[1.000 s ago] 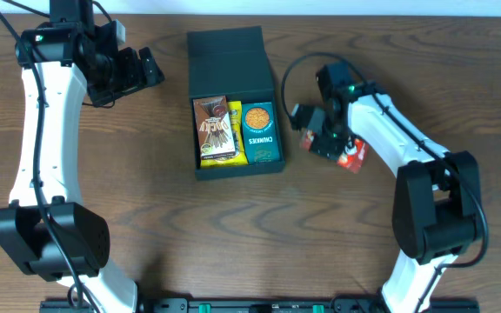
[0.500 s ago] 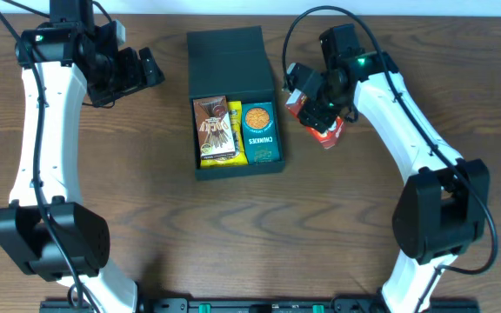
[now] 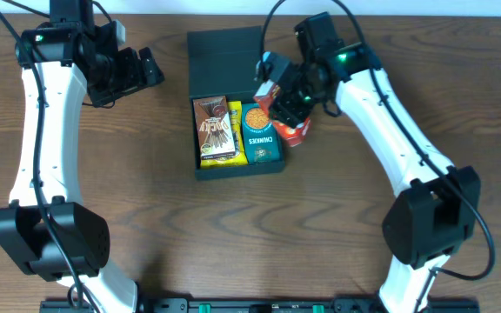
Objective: Pack container
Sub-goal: 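Lift the Hello Panda box and lower it into the box's right side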
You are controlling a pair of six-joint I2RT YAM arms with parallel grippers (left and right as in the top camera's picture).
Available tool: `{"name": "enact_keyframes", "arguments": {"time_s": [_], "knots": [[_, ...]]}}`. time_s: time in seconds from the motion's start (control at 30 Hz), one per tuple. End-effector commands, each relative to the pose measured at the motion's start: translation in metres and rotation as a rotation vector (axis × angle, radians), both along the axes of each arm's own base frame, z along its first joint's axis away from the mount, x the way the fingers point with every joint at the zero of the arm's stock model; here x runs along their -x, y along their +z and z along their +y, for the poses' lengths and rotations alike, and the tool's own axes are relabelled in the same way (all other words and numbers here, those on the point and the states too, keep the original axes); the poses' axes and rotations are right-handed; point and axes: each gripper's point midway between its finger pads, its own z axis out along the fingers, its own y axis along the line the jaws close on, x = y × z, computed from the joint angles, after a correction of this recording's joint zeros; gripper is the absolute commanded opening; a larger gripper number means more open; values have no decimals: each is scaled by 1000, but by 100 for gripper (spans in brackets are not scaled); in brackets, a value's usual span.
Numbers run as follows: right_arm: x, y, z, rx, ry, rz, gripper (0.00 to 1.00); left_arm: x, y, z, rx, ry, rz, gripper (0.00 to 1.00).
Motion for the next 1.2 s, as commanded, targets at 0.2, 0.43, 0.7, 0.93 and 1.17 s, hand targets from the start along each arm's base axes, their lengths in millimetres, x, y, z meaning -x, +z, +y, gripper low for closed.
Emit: {"name": "enact_keyframes", "arguments": {"time_s": [0.2,0.43,0.7,0.93,1.17], "knots": [[27,10,57,-113,-40,91,73,4,-4,31,-7,62,19,95],[28,1,65,-142,-226,192,75,14,-7,52,-1,116,60,95],[23,-30,61,-95,-338,264,76,15,-7,52,-3,113,62,95],[22,-38,50,-40,-381,258,79,14,-7,52,-6,106,57,95],[15,-38,44,-22,-388,227,99,14,-7,52,-7,107,56,96]]}}
